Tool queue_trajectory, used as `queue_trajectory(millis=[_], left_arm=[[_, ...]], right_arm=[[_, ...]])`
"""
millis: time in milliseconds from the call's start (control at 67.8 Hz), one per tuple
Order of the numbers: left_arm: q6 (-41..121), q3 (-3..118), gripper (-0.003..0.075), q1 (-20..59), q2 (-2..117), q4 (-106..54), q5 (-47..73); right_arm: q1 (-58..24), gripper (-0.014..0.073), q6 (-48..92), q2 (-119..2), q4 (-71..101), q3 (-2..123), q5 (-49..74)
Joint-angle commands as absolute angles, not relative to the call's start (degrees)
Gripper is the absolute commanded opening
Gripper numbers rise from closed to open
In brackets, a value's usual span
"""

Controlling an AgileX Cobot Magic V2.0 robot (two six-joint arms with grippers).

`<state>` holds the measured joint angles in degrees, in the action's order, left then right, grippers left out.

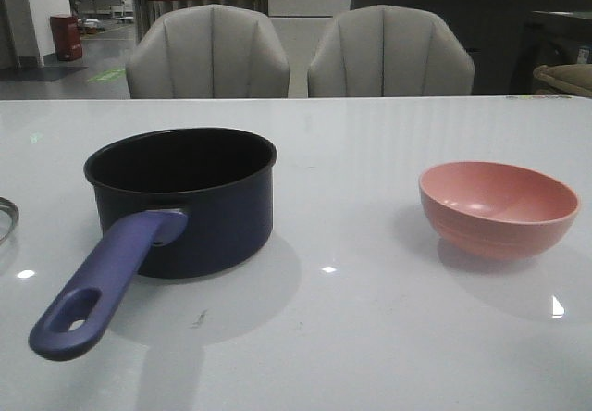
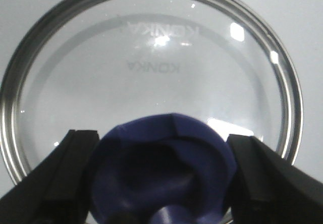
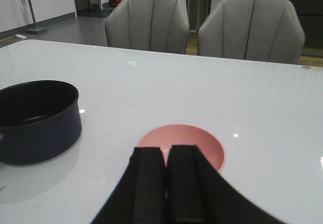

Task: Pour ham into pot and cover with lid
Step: 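Grasp the purple knob of the glass lid and lift it with the left gripper, then carry the glass lid over the saucepan and lower it with the left gripper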

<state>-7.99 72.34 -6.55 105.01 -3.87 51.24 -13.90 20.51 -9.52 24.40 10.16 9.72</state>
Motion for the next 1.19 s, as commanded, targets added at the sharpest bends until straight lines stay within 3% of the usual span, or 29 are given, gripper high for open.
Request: queue_trajectory(millis=[0,221,502,856,1180], left_arm=[[-8.14,74.79,0.0225,-6.62,100.32,-4.30,50.24],[-3.91,80.71,0.0225,-4.04,97.01,-4.07,51.21],[-3.55,91.94,0.0225,7.73,97.26,-4.29,57.13],[-0.64,96.49,0.0225,21.53,101.26,-4.29,57.97],[-0.64,104.63,0.0225,24.80,107.65,-4.41,64.74]], right_arm=[[-13.90,0.0149,21.23,-10.04,24.81,11.71,5.55],[-13.90,0.0149,21.23,-10.04,24.81,11.71,5.55],[-13.90,0.0149,21.23,-10.04,24.81,11.71,5.55],[-13.90,0.0149,21.23,-10.04,24.81,11.71,5.55],[-13.90,0.0149,21.23,-10.04,24.81,11.71,5.55]])
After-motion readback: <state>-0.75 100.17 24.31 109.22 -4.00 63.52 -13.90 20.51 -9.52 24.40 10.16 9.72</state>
